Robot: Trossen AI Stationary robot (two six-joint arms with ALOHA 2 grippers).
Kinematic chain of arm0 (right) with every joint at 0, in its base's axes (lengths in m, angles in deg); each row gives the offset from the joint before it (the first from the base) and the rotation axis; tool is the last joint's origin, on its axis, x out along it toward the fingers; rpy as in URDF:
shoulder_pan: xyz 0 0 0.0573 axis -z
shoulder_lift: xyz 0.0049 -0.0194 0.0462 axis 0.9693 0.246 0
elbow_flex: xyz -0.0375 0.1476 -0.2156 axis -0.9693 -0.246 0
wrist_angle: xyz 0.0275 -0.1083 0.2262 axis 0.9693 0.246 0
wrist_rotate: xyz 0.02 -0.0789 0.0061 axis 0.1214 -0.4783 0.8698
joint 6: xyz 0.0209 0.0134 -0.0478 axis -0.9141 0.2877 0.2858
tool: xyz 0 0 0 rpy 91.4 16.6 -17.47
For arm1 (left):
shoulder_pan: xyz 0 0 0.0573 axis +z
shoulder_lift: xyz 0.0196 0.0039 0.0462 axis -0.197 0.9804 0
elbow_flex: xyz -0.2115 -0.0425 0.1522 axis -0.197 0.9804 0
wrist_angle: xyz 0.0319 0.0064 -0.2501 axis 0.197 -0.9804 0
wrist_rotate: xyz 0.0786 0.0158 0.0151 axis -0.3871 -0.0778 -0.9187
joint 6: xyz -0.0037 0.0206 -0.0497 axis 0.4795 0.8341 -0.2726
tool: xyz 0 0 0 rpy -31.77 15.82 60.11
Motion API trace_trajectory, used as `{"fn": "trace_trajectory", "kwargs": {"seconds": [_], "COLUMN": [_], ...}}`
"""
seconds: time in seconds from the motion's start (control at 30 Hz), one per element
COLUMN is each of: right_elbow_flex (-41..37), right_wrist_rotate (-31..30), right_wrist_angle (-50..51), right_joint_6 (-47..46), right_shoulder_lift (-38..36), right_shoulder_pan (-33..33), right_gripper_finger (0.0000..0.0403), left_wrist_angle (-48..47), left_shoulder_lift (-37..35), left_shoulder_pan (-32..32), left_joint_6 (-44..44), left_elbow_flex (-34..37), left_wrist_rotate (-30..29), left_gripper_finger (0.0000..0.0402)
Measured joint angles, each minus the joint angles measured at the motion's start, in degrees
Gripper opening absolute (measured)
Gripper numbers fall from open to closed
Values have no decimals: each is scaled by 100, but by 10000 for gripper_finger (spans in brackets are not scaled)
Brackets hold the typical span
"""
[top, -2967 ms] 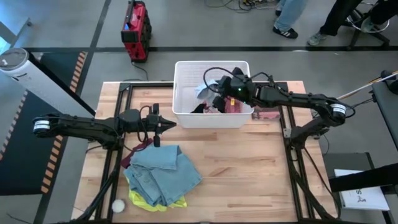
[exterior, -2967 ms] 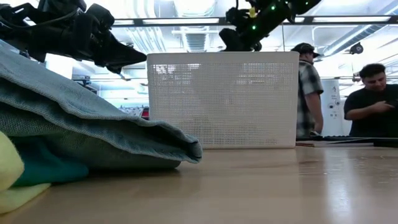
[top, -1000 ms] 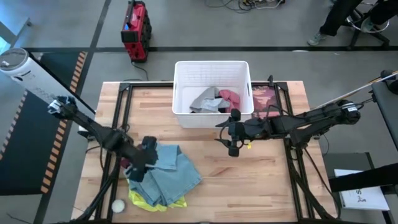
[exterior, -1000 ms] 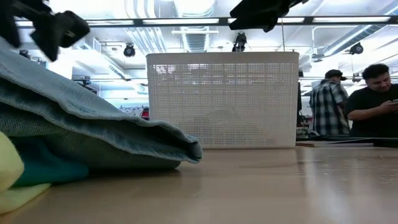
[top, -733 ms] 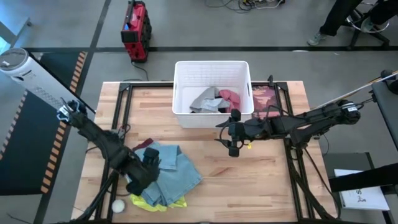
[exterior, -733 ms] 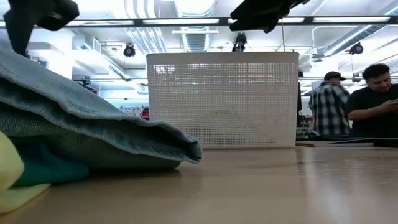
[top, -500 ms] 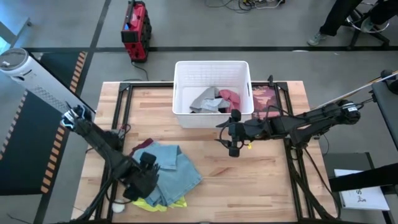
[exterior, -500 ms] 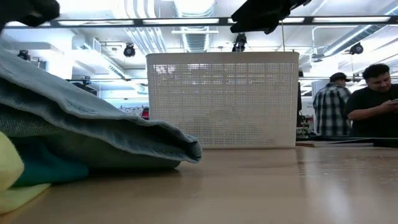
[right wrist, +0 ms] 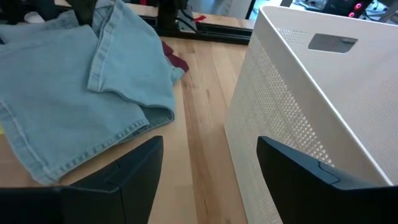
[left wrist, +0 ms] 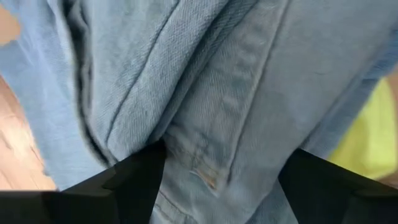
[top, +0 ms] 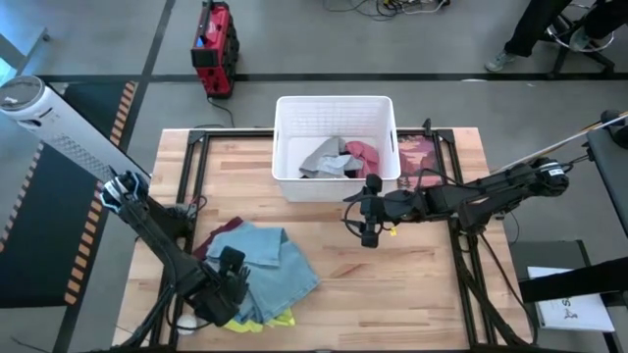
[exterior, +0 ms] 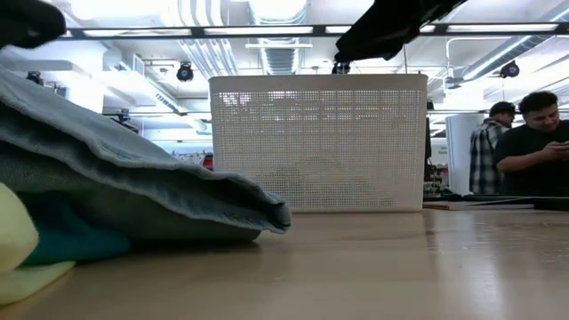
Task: Sort clothes
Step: Put the blue pants into the white laundry bin
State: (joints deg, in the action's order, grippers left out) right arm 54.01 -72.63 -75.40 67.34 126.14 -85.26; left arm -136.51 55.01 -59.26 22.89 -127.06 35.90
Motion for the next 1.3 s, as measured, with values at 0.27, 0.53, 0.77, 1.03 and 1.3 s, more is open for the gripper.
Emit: {"fn": "trace_trajectory", "kwargs": {"seconds": [0.27, 0.53, 0.77, 1.03, 1.3], "right_elbow_flex": [-1, -2, -3, -3, -3], "right_wrist_rotate": [0, 0, -2, -2, 0], "right_wrist_angle": [-11, -17, -25, -63, -192], "right_joint_6": [-22, -21, -16, 3, 18], "right_shoulder_lift": [0, 0, 0, -1, -36], "right_shoulder_pan": [0, 0, 0, 0, -21], "right_gripper_finger": [246, 232, 237, 230, 227], "left_wrist_angle": [632, 833, 704, 111, 195], "left_shoulder_lift": [189, 295, -26, -977, -1994], "left_shoulder_pan": [4, 61, 302, 788, 979], "left_joint_6": [6, -177, -140, -311, -321], "left_elbow_flex": [577, 837, 773, 158, -605], "left_wrist_rotate": [-117, -186, -131, -1225, -2713], "left_gripper_finger": [252, 108, 39, 39, 39]}}
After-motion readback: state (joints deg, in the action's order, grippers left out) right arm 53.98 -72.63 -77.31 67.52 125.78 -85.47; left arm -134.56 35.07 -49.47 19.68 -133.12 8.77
